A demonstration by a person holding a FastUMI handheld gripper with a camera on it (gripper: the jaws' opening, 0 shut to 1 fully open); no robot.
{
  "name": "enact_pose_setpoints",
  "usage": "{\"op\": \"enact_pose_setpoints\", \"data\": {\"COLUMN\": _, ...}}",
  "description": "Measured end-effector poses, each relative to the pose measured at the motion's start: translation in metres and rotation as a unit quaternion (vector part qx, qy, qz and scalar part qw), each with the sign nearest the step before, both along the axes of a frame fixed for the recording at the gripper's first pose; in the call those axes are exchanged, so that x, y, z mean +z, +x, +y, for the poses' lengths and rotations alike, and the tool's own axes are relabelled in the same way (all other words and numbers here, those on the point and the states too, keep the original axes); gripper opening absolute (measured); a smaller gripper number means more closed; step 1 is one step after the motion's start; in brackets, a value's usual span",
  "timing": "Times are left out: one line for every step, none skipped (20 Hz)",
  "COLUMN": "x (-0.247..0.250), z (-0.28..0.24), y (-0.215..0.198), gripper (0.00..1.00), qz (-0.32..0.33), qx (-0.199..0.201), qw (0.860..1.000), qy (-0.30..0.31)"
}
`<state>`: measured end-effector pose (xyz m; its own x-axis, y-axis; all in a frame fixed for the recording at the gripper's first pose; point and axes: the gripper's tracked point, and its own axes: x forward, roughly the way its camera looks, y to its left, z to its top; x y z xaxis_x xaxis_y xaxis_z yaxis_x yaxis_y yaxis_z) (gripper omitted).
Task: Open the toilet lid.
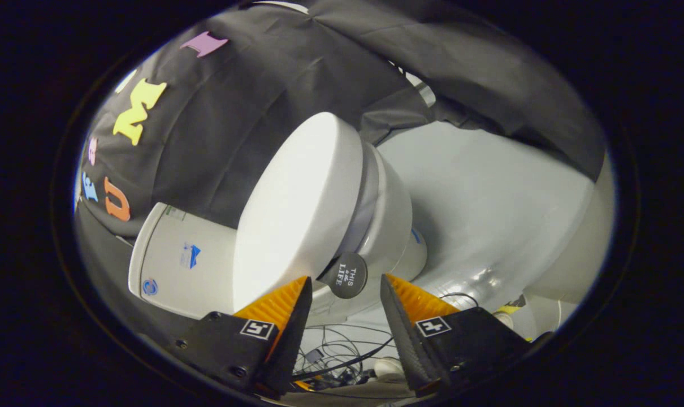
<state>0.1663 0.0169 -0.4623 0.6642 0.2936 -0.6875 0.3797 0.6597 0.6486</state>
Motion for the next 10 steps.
{"op": "enact_pose_setpoints", "data": {"x": -0.002, "z": -0.001, "y": 0.001, "gripper": 0.74, "qz": 0.002, "qx": -0.005, "qw": 1.0, "qy": 0.005}}
{"op": "enact_pose_setpoints", "data": {"x": -0.005, "z": -0.001, "y": 0.002, "gripper": 0.69, "qz": 0.003, "qx": -0.008, "qw": 1.0, "qy": 0.007}}
{"op": "enact_pose_setpoints", "data": {"x": -0.006, "z": -0.001, "y": 0.003, "gripper": 0.65, "qz": 0.004, "qx": -0.01, "qw": 1.0, "qy": 0.01}}
{"op": "enact_pose_setpoints", "data": {"x": -0.008, "z": 0.001, "y": 0.004, "gripper": 0.62, "qz": 0.006, "qx": -0.007, "qw": 1.0, "qy": 0.012}}
{"op": "enact_pose_setpoints", "data": {"x": -0.01, "z": 0.003, "y": 0.004, "gripper": 0.58, "qz": 0.012, "qx": -0.004, "qw": 1.0, "qy": 0.014}}
{"op": "enact_pose_setpoints", "data": {"x": -0.01, "z": 0.007, "y": 0.007, "gripper": 0.5, "qz": 0.014, "qx": -0.004, "qw": 1.0, "qy": 0.019}}
{"op": "enact_pose_setpoints", "data": {"x": -0.008, "z": 0.007, "y": 0.01, "gripper": 0.43, "qz": 0.016, "qx": -0.009, "qw": 1.0, "qy": 0.022}}
{"op": "enact_pose_setpoints", "data": {"x": -0.008, "z": 0.005, "y": 0.011, "gripper": 0.35, "qz": 0.021, "qx": -0.013, "qw": 1.0, "qy": 0.019}}
{"op": "enact_pose_setpoints", "data": {"x": -0.007, "z": 0.003, "y": 0.012, "gripper": 0.34, "qz": 0.019, "qx": -0.014, "qw": 1.0, "qy": 0.013}}
{"op": "enact_pose_setpoints", "data": {"x": -0.006, "z": 0.001, "y": 0.014, "gripper": 0.33, "qz": 0.014, "qx": -0.014, "qw": 1.0, "qy": 0.005}}
